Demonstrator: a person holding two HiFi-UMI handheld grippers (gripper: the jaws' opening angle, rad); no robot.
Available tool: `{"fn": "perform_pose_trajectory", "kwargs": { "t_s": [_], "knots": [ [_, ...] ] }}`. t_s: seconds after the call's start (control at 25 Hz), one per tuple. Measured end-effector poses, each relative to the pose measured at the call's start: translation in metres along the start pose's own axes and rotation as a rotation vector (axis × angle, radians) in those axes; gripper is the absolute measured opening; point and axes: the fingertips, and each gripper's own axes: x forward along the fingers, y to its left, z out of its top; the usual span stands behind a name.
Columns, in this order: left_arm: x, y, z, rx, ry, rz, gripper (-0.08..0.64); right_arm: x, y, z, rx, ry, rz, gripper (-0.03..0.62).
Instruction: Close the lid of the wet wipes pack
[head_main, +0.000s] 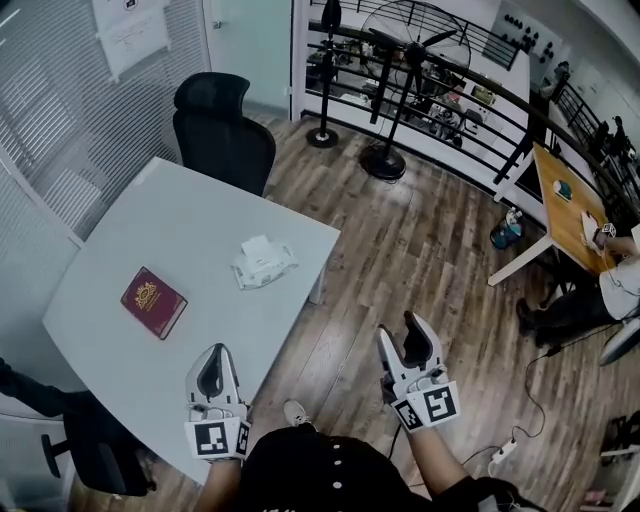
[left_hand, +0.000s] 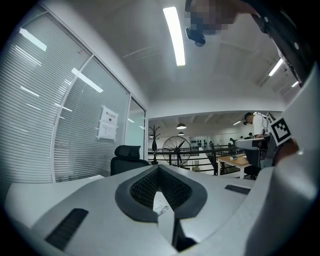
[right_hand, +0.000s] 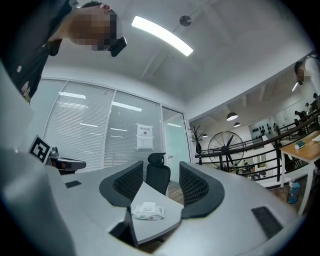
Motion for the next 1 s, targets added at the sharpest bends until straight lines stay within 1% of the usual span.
{"fn": "perform_pose_trajectory", "kwargs": {
  "t_s": [0.32,0.56,0.72,0.84,1.0],
  "knots": [
    [0.028,0.009,0.003,-0.004,-0.005,-0.026,0.009,0.025,-0.011,0.014,-0.021,-0.036,-0.018,0.224],
    [0.044,0.007,-0.005,-0.005,0.011,-0.027,0.009,0.034,-0.021,0.006,-0.014,-0.018,-0.014,0.224],
    [0.06,0.008,-0.008,-0.017,0.022,0.004,0.009,0.053,-0.035,0.004,-0.005,-0.019,0.007,0.224],
    [0.071,0.006,0.002,-0.024,-0.002,0.03,0.009,0.07,-0.046,0.01,-0.015,-0.03,0.035,0.224],
    [0.089,0.005,0.014,-0.003,-0.026,0.054,0.009,0.091,-0.062,0.016,-0.015,-0.048,0.058,0.224]
  ]
}}
